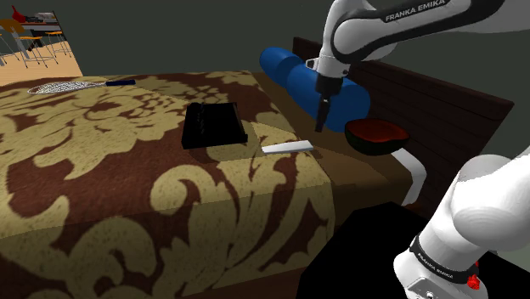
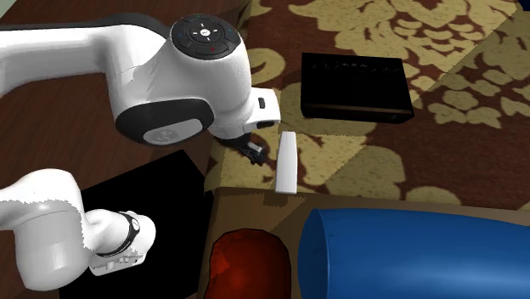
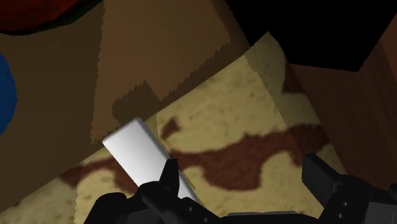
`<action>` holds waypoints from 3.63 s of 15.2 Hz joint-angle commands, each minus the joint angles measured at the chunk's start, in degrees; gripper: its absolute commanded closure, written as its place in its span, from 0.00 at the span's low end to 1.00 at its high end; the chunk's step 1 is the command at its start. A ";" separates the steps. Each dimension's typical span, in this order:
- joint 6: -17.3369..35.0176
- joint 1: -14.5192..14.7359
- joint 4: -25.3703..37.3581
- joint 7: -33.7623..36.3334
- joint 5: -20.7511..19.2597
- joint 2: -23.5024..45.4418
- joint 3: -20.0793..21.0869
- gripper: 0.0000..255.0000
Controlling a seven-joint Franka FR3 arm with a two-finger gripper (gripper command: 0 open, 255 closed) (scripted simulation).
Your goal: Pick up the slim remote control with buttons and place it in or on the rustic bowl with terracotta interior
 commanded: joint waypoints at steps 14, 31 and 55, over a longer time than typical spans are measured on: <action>14.77 2.75 15.67 -30.28 -0.67 31.76 -2.82 0.00; 20.15 2.58 13.53 -30.74 -0.01 35.04 -2.70 1.00; 8.65 2.80 18.95 -30.00 -1.19 28.88 -2.86 1.00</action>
